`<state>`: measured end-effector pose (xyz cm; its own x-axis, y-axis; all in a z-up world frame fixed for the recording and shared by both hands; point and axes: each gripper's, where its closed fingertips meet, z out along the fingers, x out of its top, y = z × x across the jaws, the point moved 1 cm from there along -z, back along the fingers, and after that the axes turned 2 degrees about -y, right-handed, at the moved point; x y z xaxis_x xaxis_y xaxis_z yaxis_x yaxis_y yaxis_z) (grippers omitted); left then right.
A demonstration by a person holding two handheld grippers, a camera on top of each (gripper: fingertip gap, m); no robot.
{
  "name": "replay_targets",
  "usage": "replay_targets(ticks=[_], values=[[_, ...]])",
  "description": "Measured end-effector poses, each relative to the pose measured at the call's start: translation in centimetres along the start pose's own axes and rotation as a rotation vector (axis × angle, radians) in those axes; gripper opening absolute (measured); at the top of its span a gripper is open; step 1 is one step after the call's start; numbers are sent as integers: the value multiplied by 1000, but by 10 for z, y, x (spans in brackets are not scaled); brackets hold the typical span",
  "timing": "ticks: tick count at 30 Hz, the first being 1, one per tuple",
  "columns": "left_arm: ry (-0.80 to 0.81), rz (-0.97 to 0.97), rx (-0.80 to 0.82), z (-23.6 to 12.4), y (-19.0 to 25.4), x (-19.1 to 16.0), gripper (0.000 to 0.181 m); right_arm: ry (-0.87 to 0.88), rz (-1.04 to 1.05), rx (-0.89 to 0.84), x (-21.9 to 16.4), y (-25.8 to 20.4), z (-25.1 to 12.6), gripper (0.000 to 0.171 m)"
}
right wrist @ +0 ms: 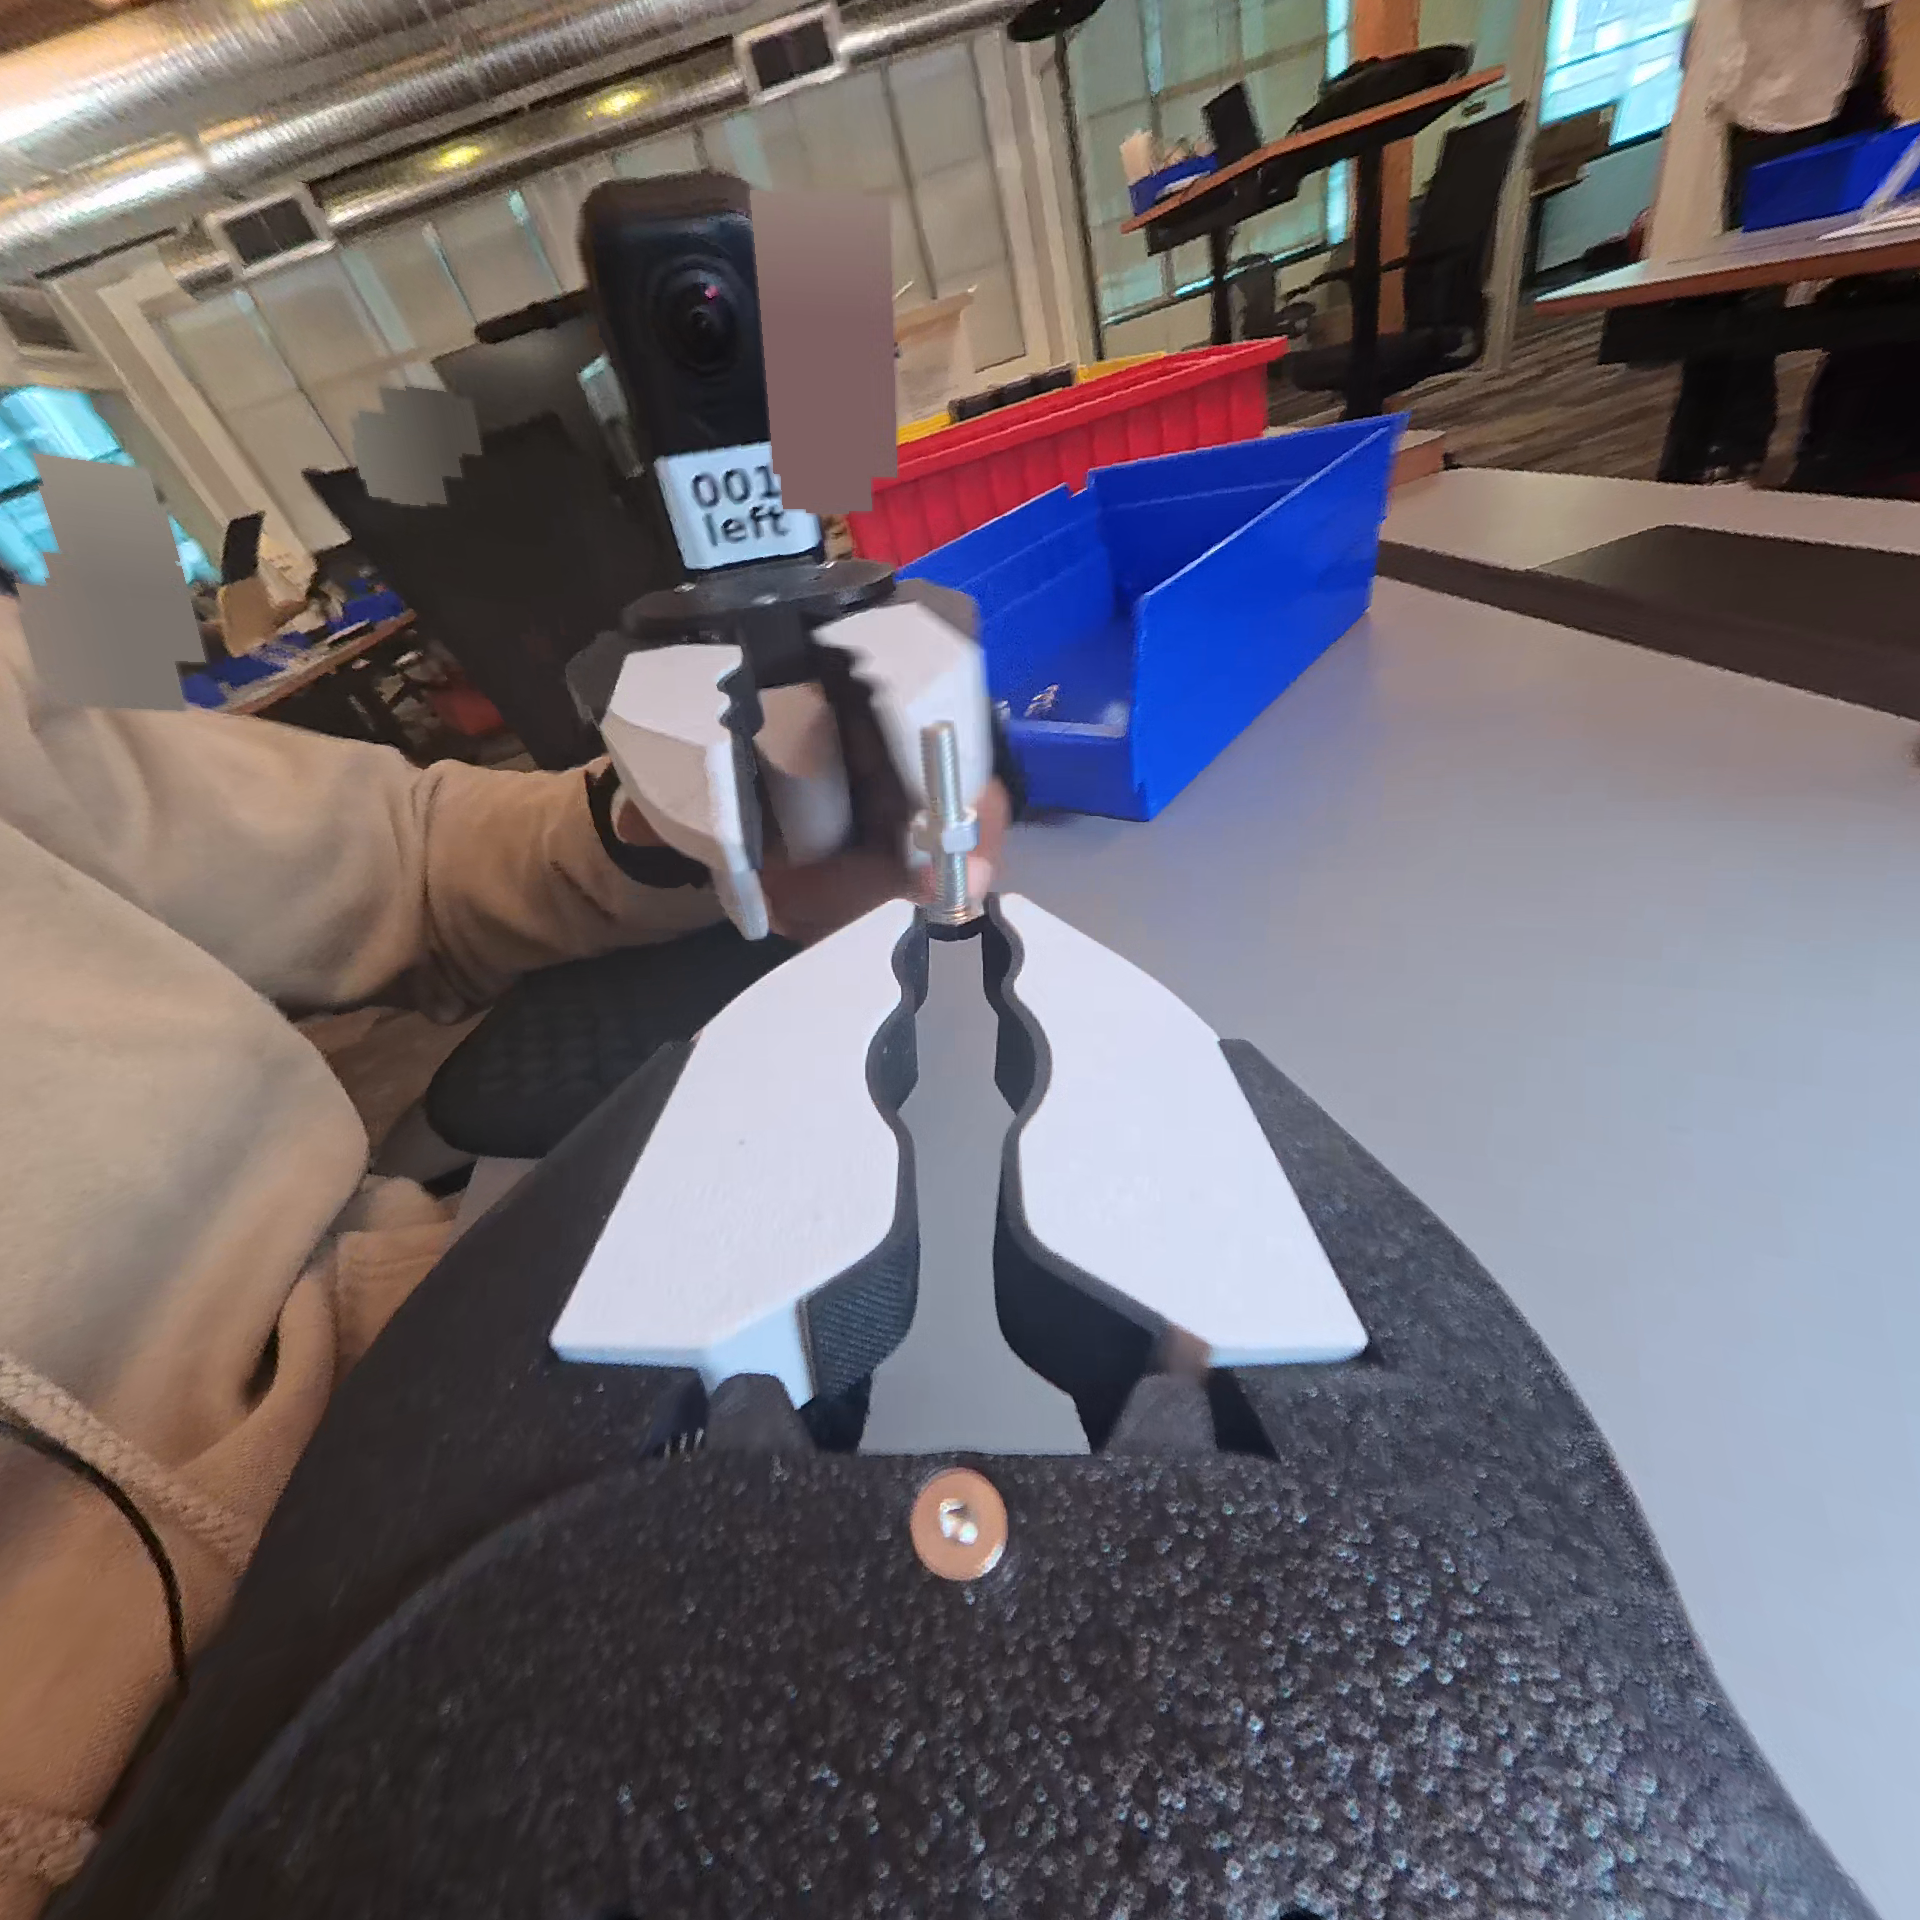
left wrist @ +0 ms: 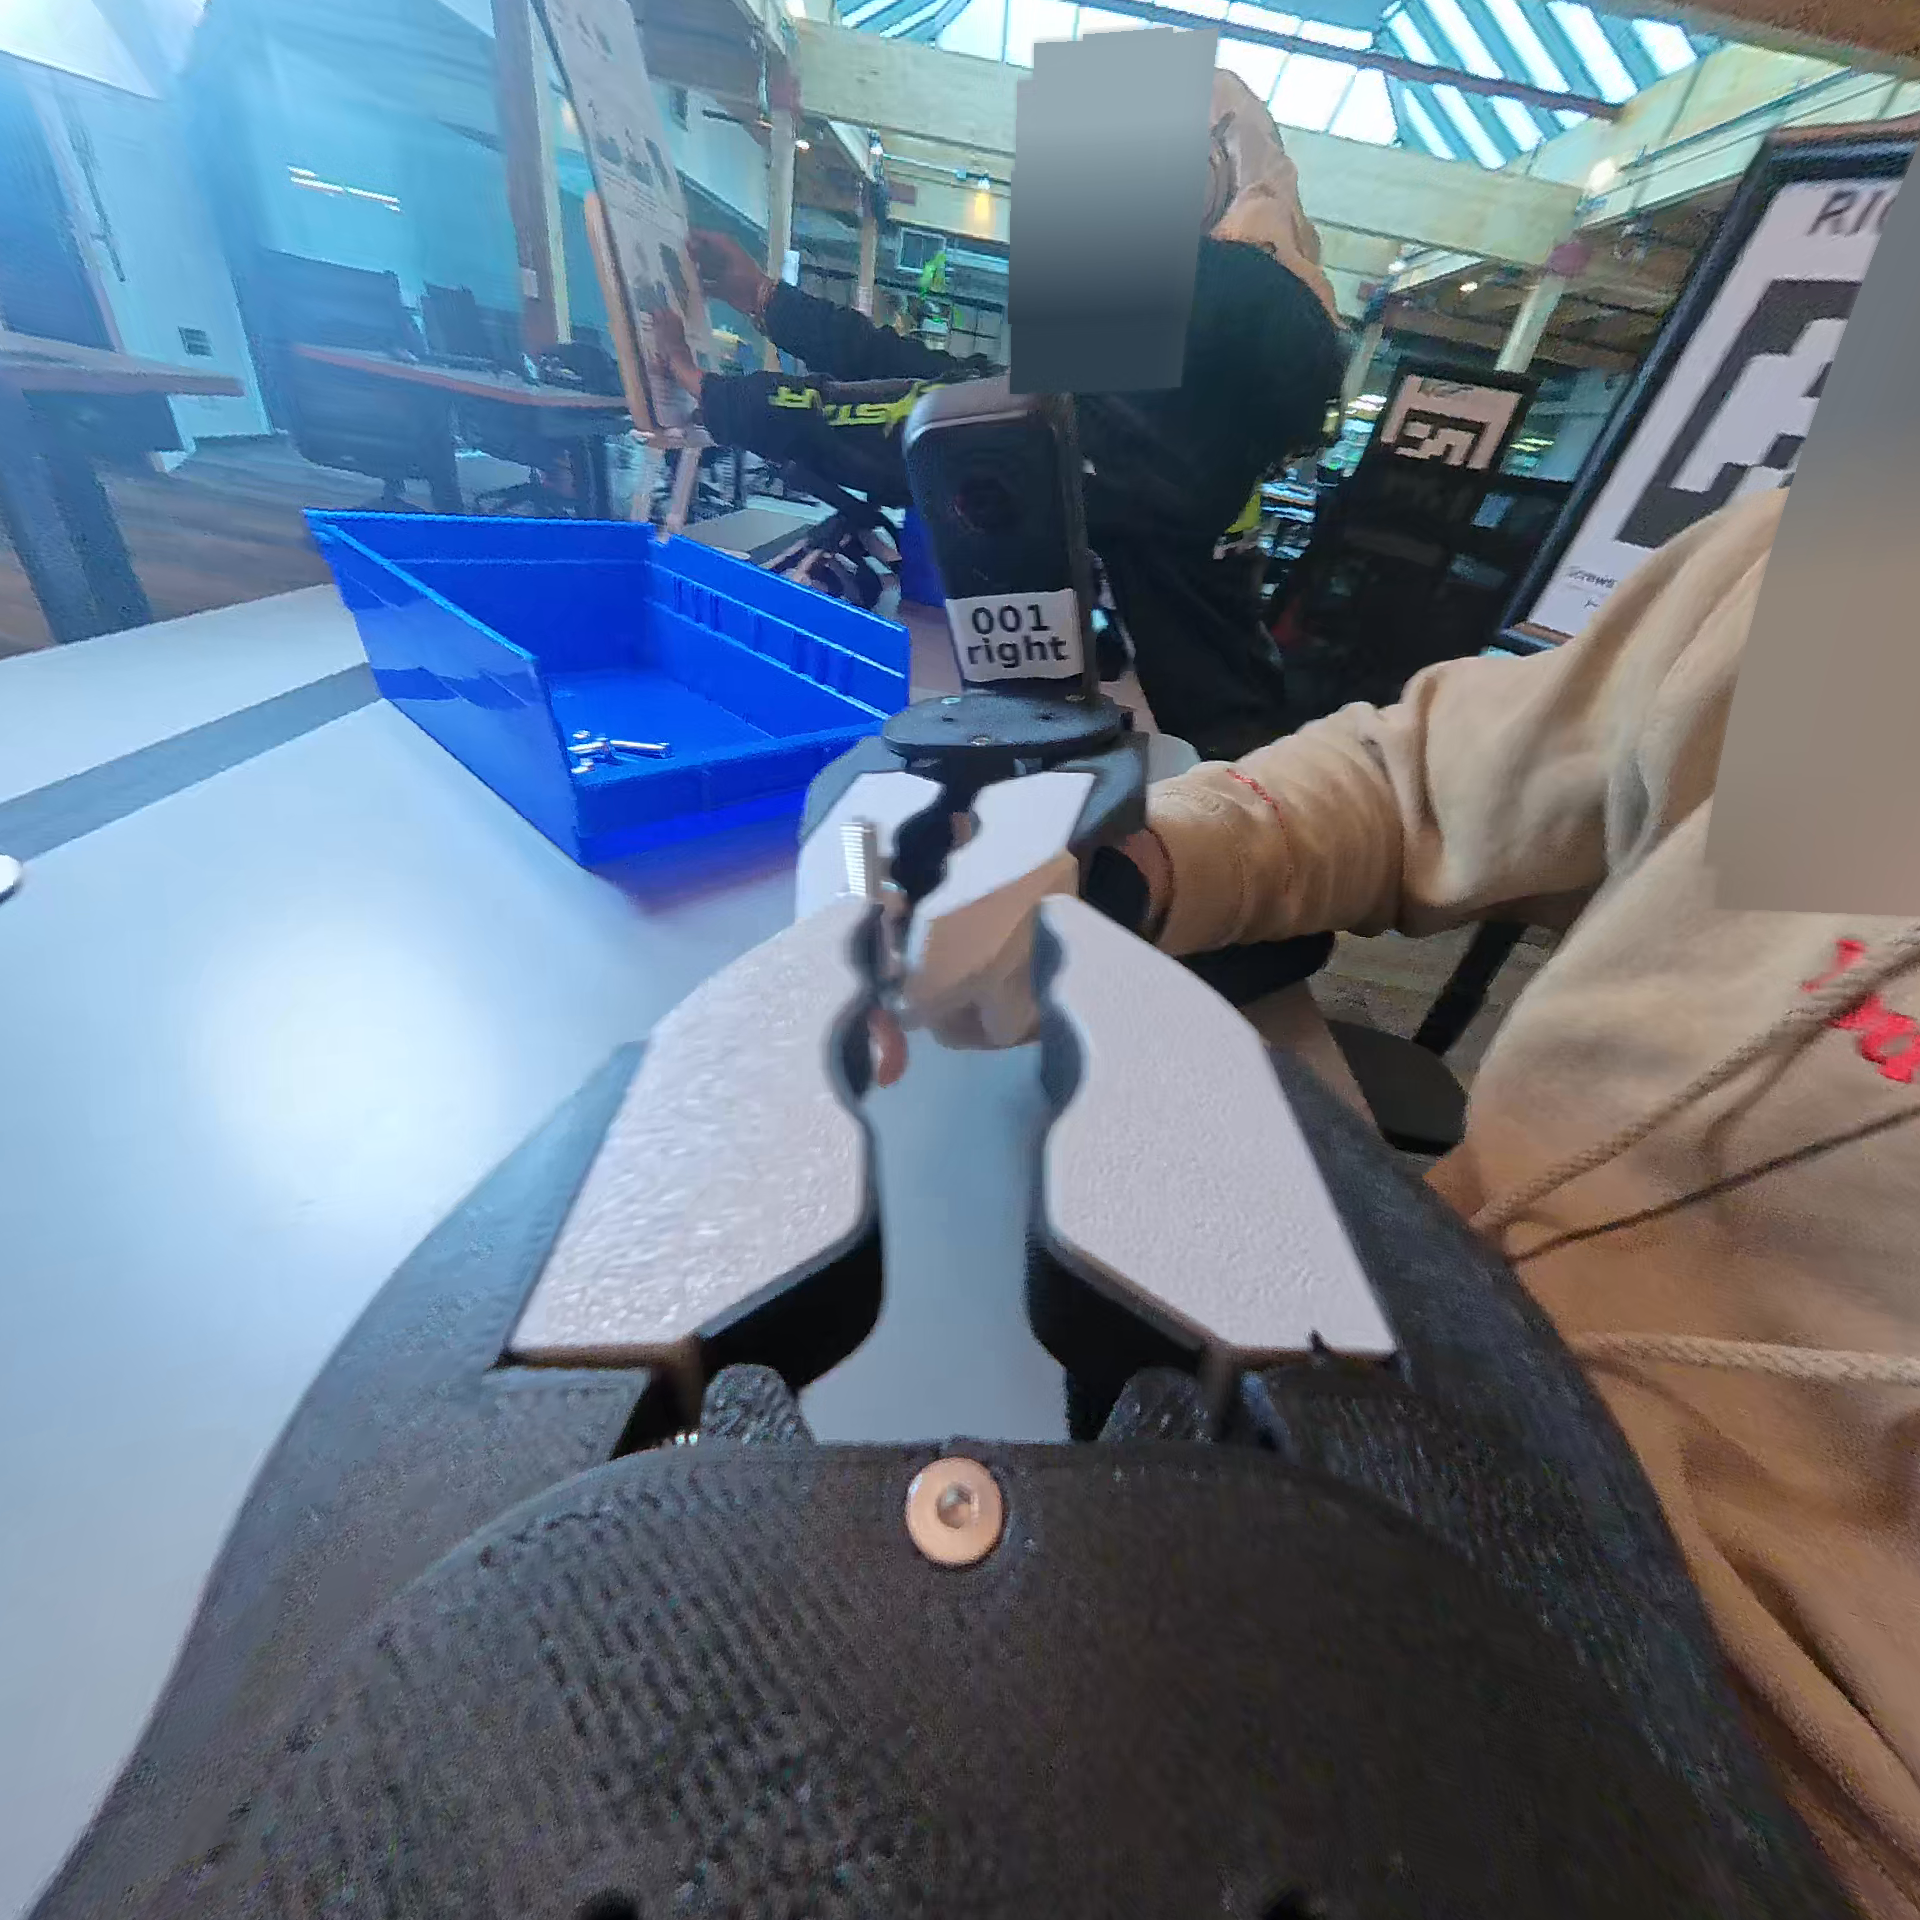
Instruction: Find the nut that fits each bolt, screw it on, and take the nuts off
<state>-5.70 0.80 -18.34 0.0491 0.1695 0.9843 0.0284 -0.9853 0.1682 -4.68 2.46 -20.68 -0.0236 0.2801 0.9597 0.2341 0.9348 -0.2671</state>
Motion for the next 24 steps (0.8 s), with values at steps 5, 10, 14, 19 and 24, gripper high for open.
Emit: replay_targets(ticks=[5,10,14,19,24], values=[[48,-36,18,-6,-8,6,21,12,18,-18,3,6,-4,10],[-11,14,27,4,-3,-5,35,-25,-5,29,-5,-7,6,10],[25,-7,-4,-4,-2,2,12,16,17,-16,4,4,-3,10],[48,-25,55,-4,-13,4,29,-4,9,9,0,-2,1,10],[11,10,11,2,-1,-1,33,-5,11,11,-1,-2,2,10]])
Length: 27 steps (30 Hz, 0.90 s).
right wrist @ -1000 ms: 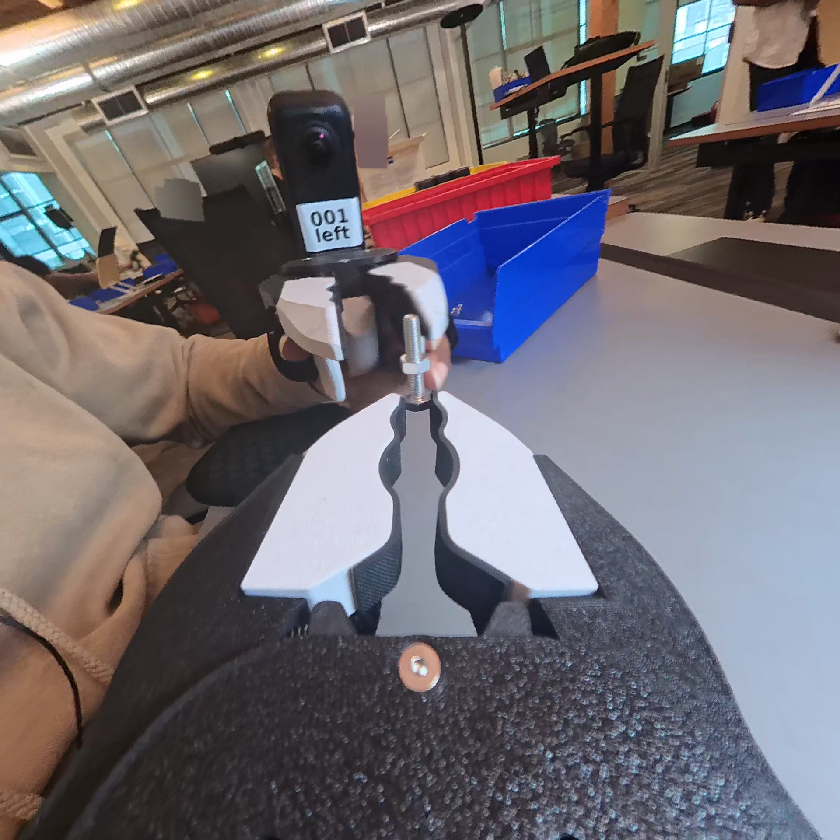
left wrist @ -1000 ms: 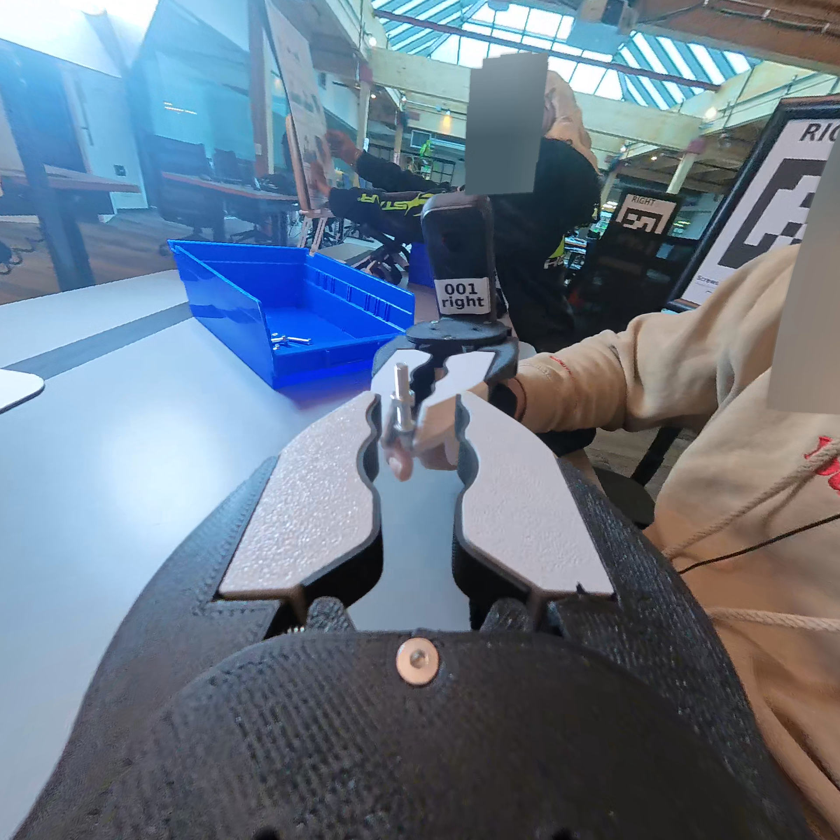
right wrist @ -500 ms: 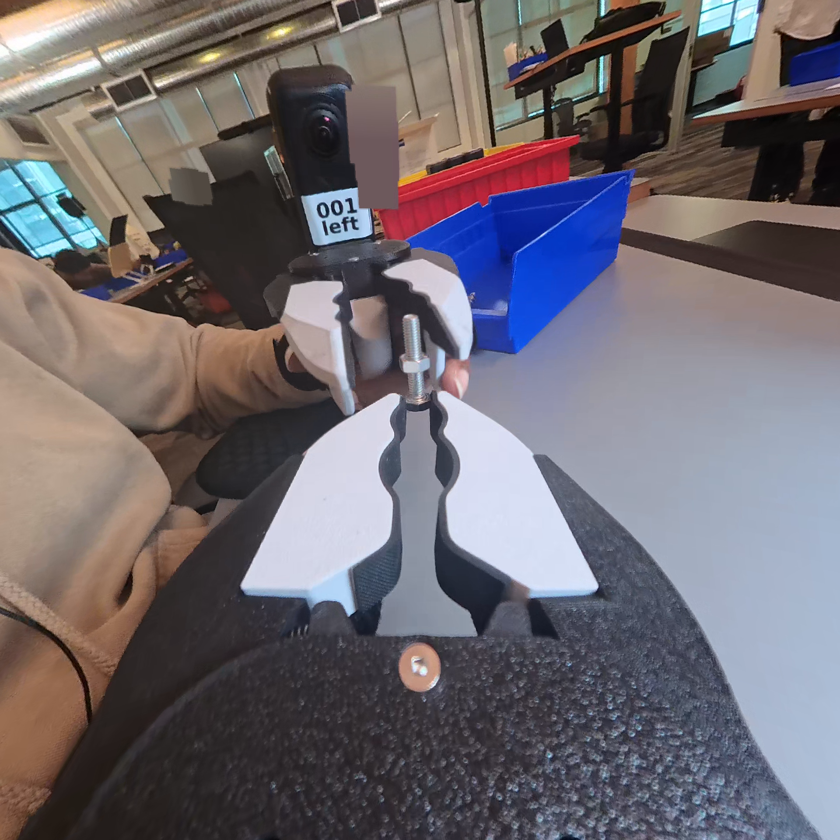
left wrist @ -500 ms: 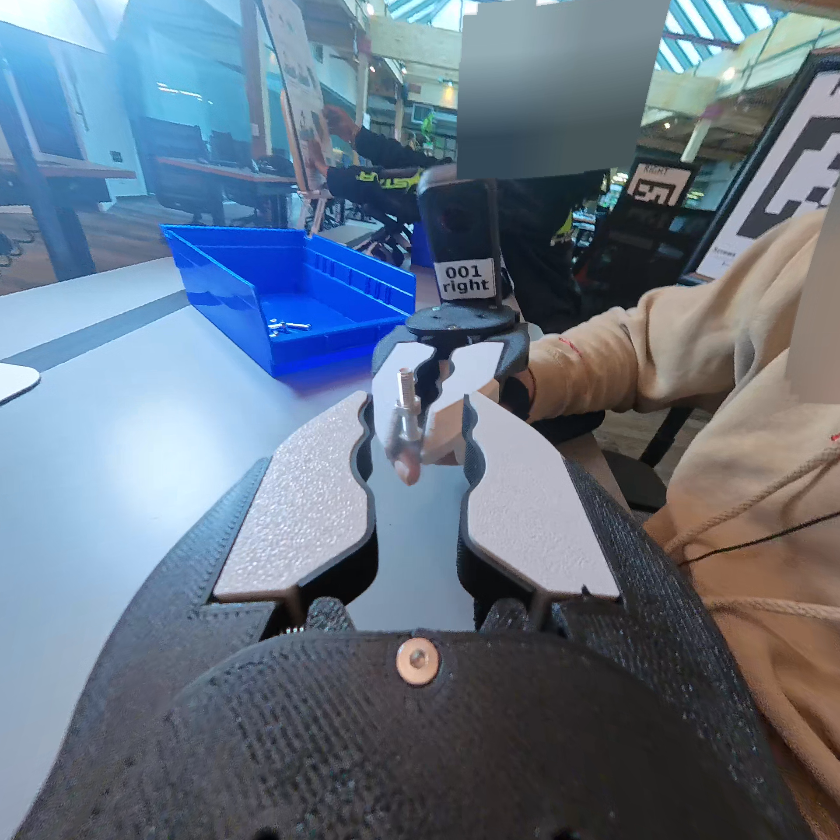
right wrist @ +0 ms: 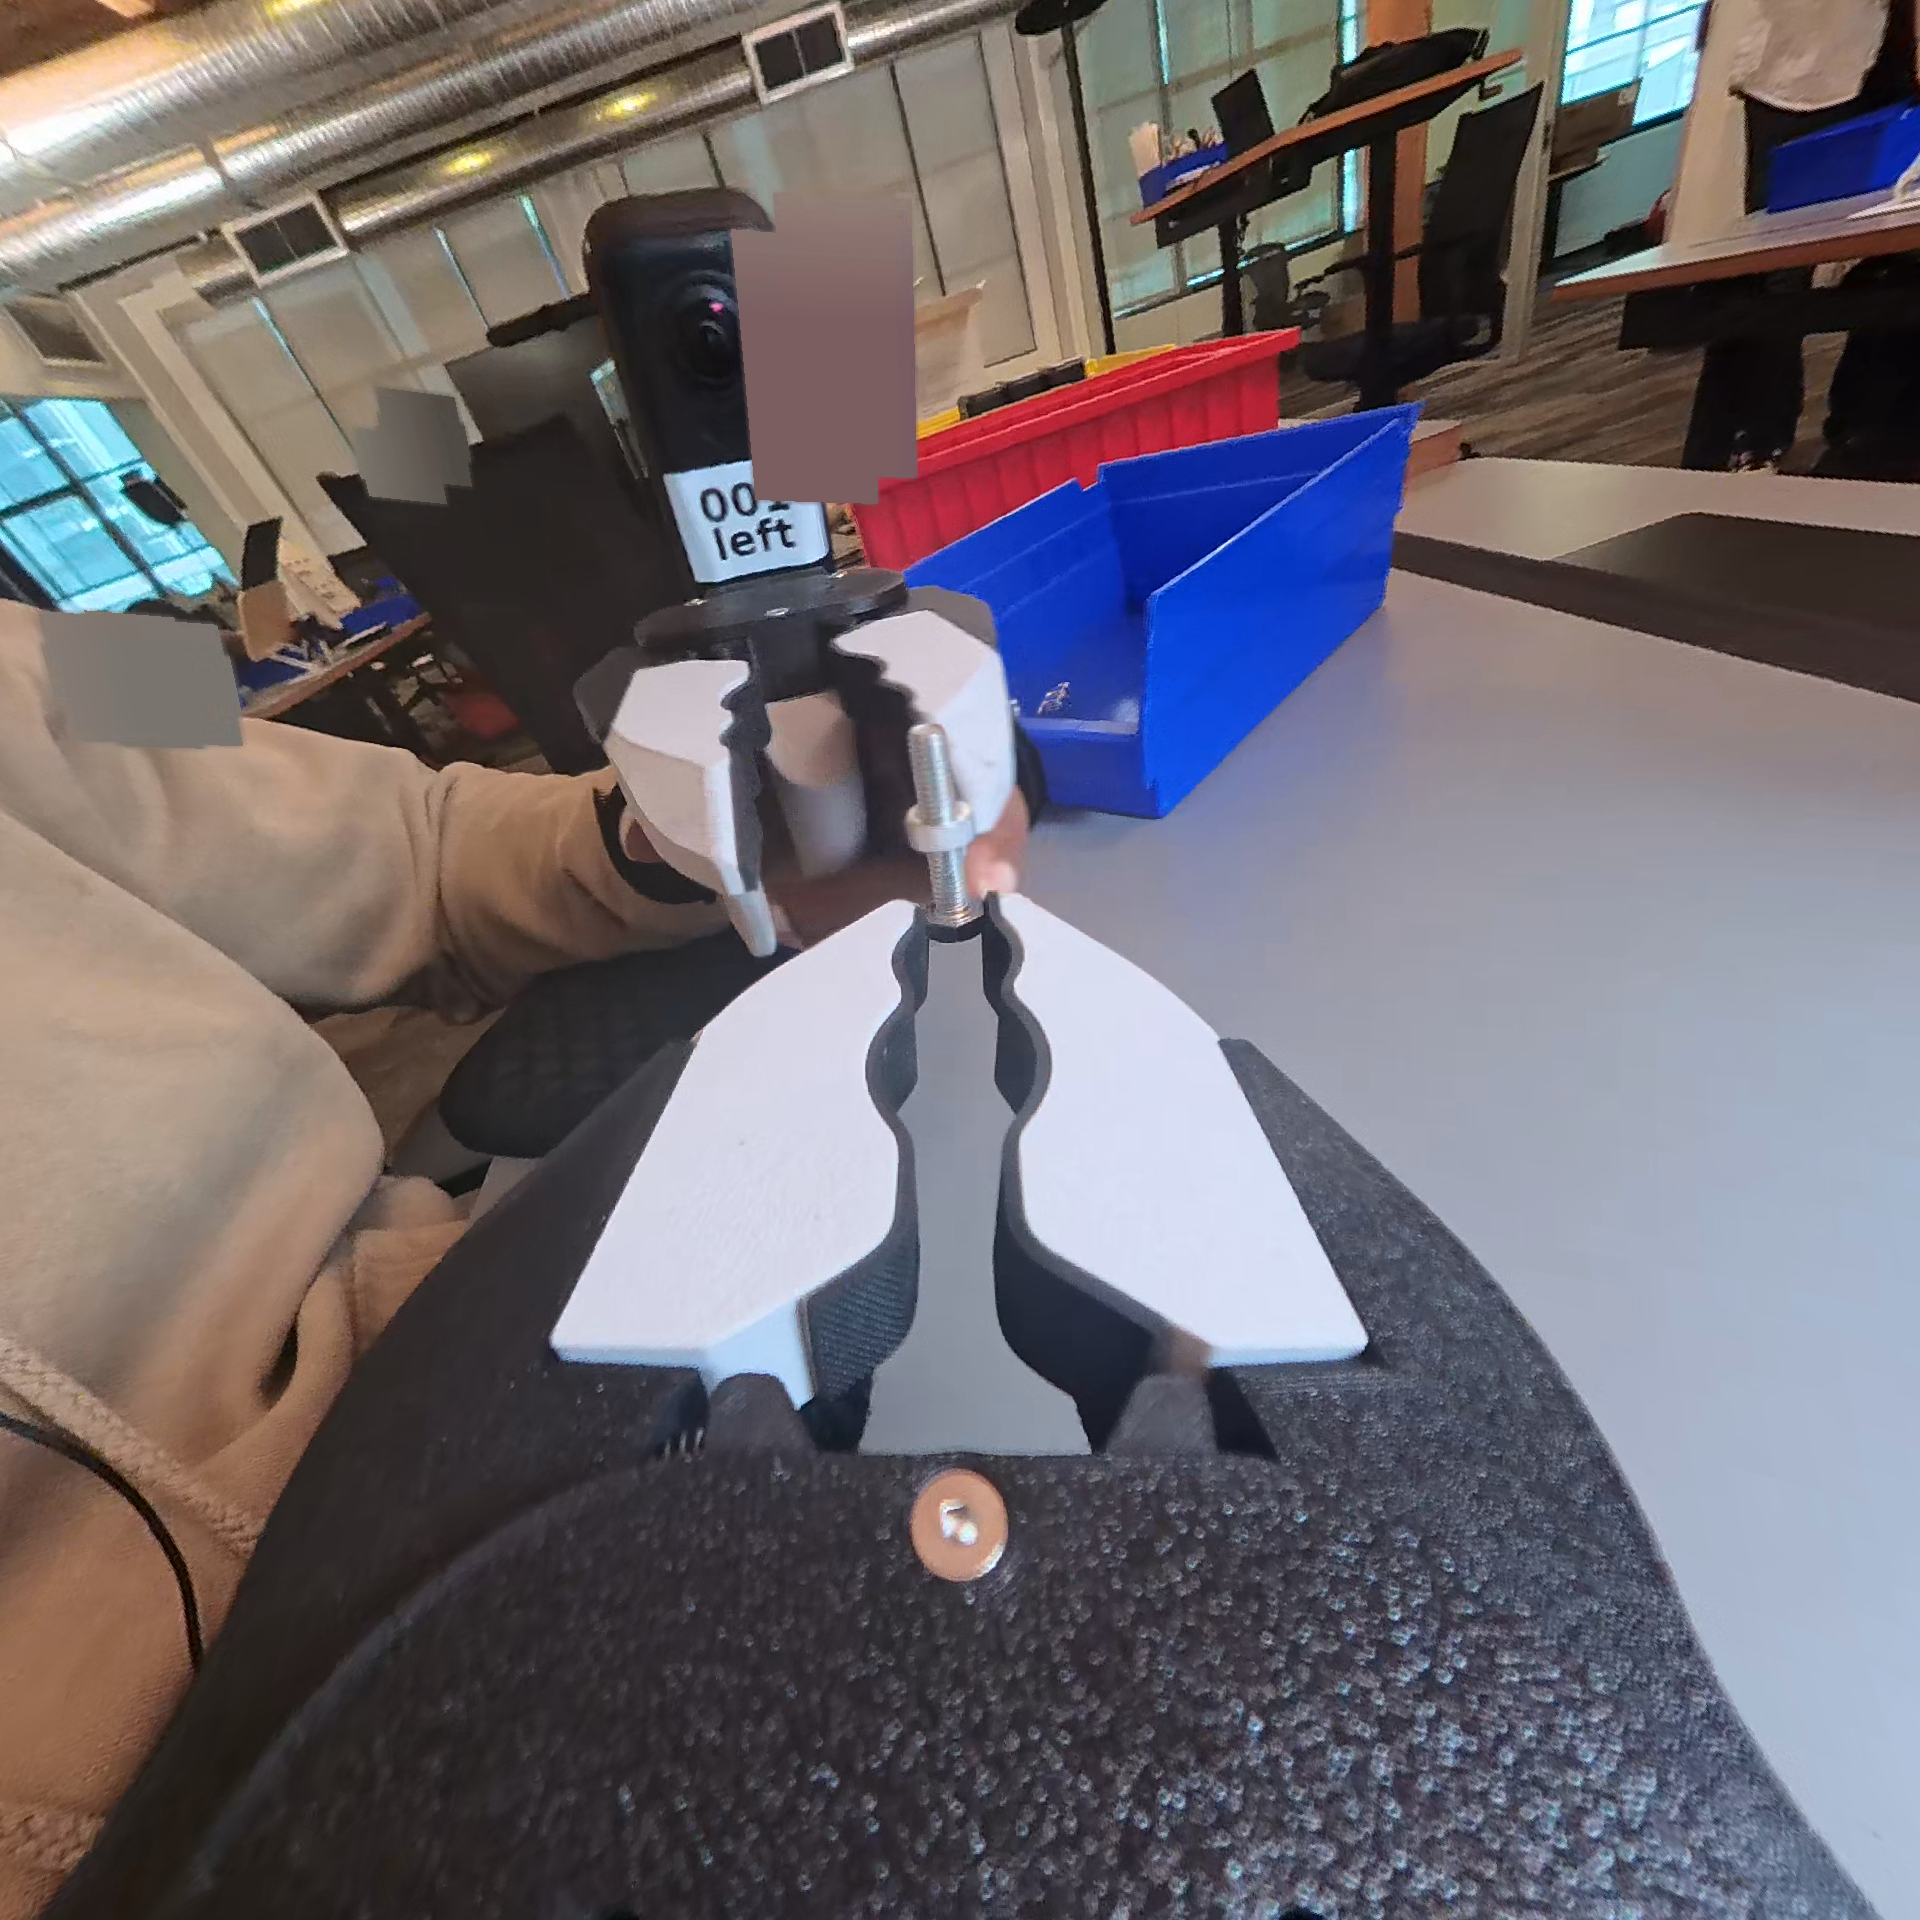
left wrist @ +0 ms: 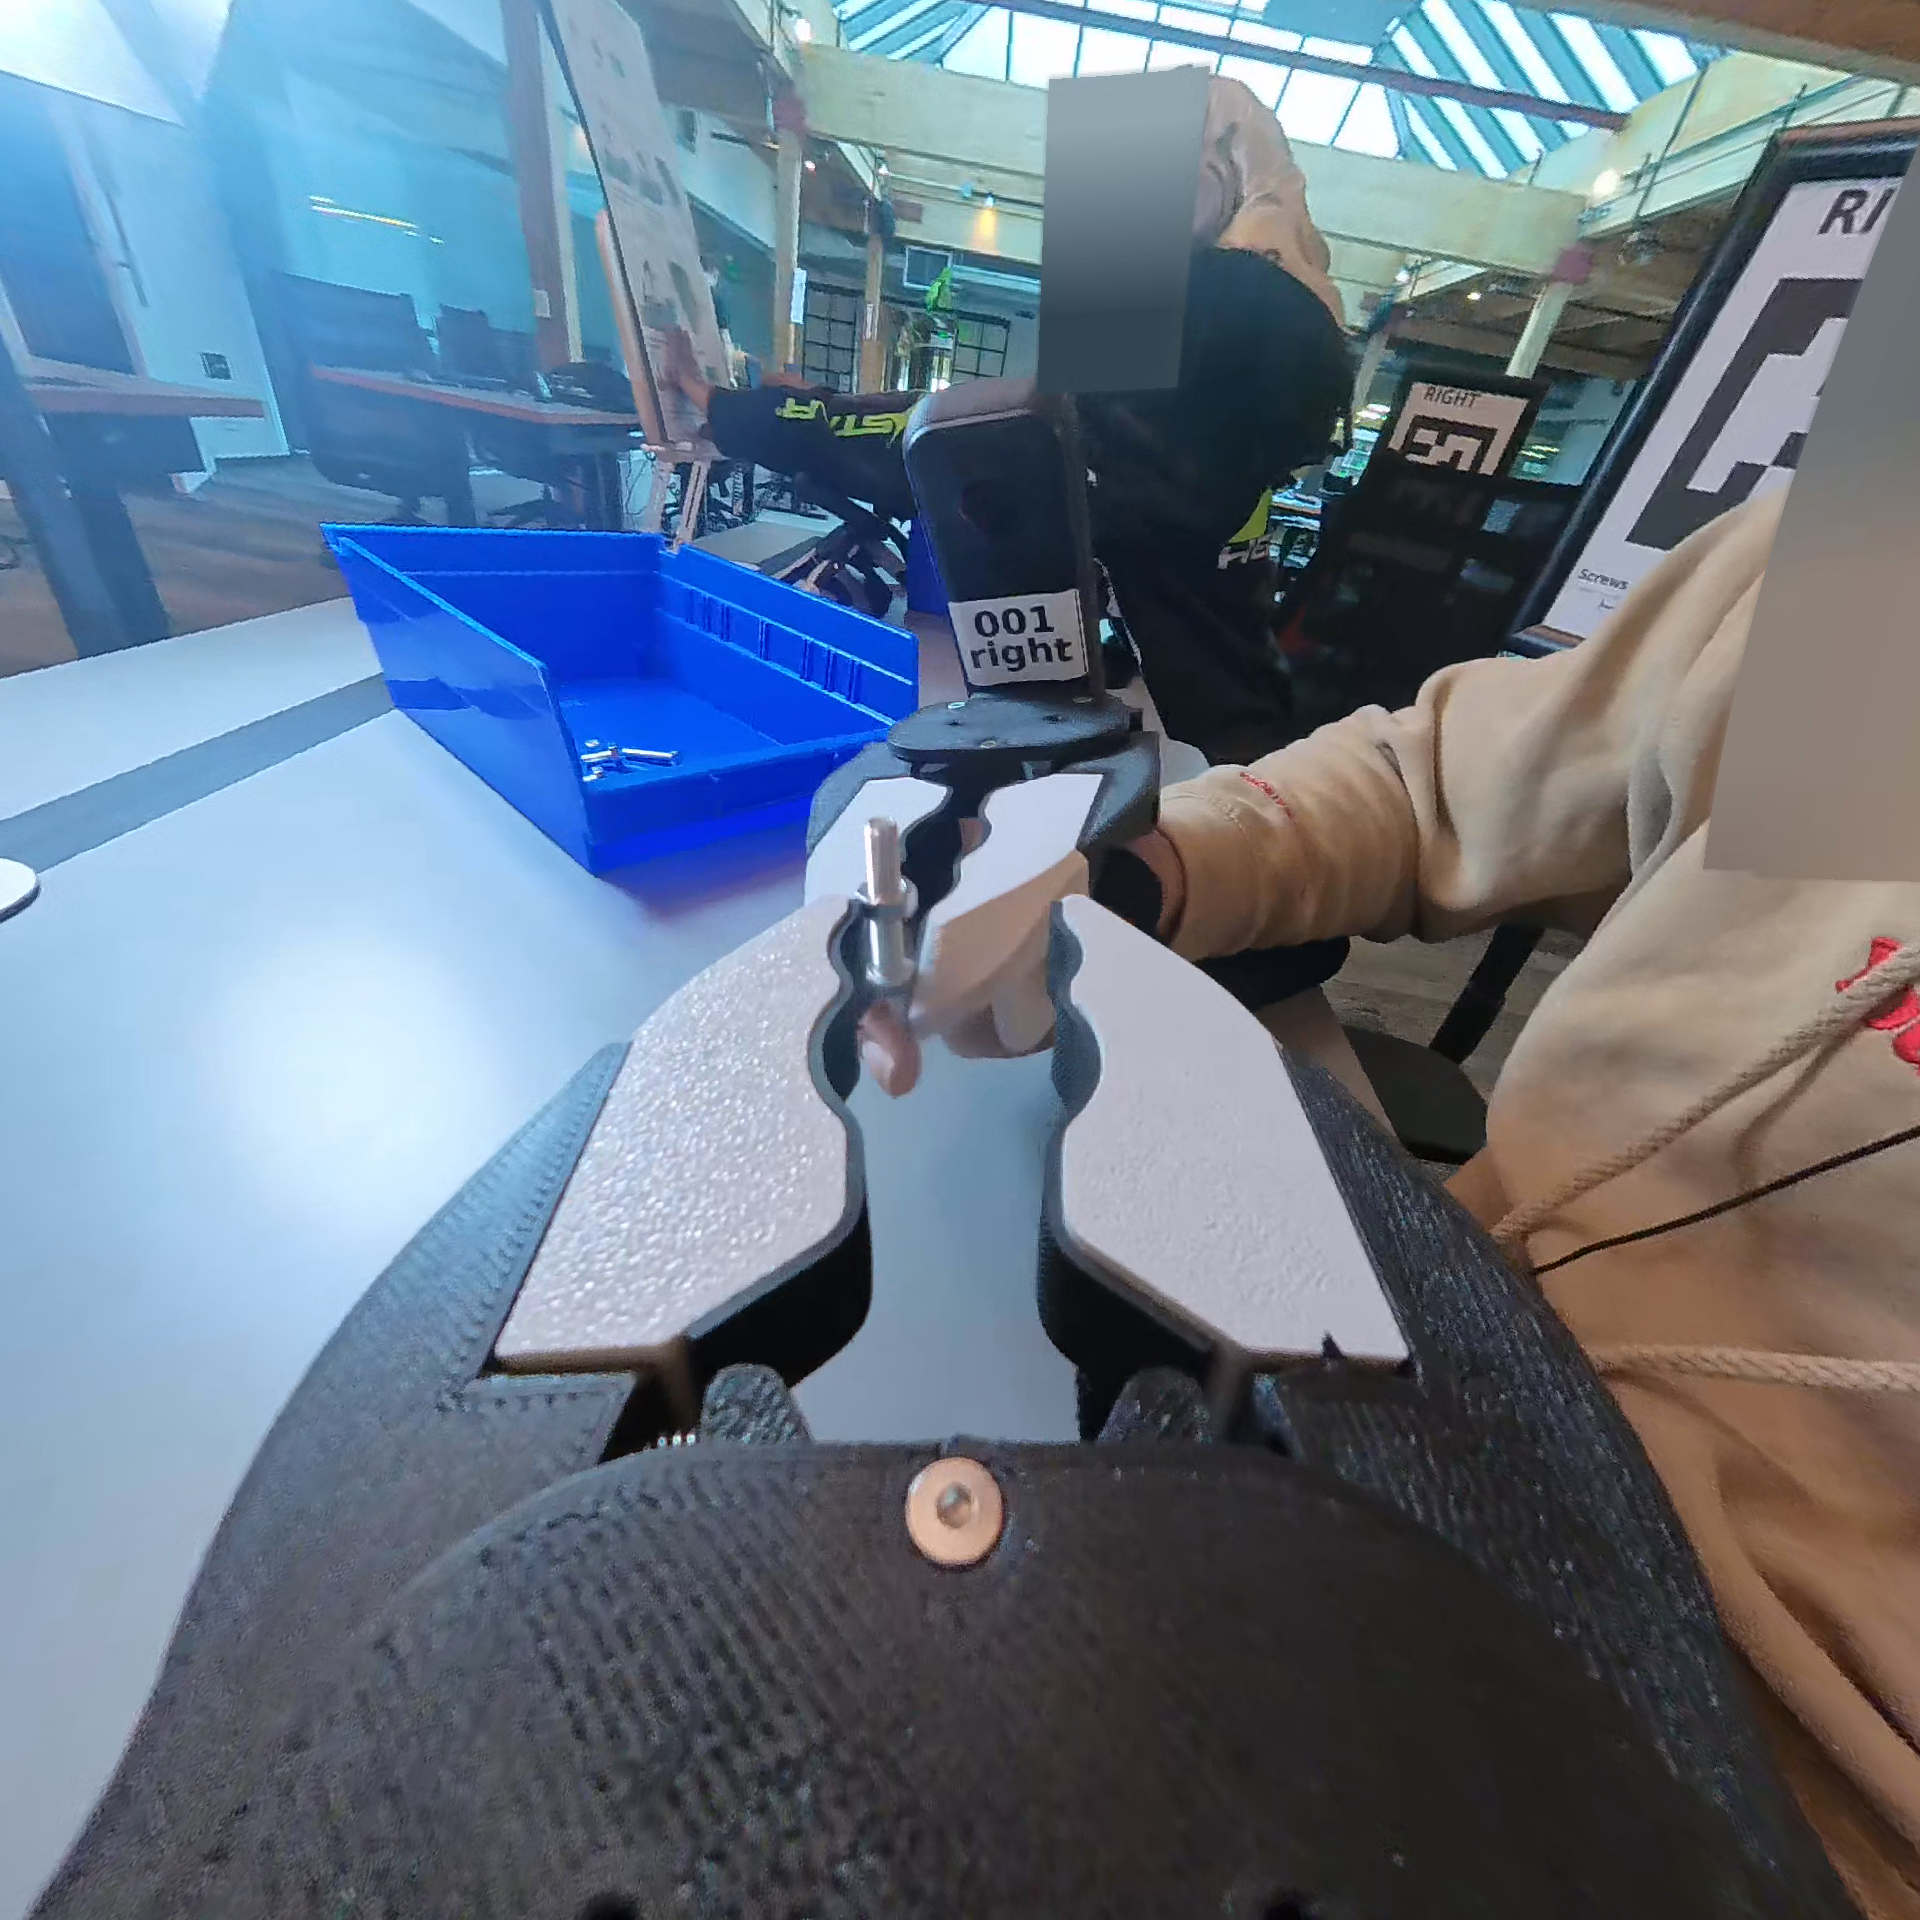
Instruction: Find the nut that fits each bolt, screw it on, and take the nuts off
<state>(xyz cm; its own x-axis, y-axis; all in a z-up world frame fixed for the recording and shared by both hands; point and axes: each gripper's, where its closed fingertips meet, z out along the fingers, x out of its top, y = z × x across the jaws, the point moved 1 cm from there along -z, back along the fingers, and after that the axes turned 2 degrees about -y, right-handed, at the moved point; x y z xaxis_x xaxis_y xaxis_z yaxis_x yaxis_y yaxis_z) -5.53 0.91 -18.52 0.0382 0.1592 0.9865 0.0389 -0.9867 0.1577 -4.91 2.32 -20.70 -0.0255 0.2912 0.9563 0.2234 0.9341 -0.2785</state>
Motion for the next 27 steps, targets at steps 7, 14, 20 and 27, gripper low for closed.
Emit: replay_targets(ticks=[7,14,20,27], values=[[35,-31,41,-5,-11,4,29,5,6,-5,1,1,-1,10],[5,-9,-24,-4,1,2,13,21,22,-27,4,6,-3,10],[25,-17,43,-3,-9,2,34,-13,17,13,-2,-2,3,10],[29,-24,-27,-6,0,5,14,13,27,-23,4,5,-3,10]])
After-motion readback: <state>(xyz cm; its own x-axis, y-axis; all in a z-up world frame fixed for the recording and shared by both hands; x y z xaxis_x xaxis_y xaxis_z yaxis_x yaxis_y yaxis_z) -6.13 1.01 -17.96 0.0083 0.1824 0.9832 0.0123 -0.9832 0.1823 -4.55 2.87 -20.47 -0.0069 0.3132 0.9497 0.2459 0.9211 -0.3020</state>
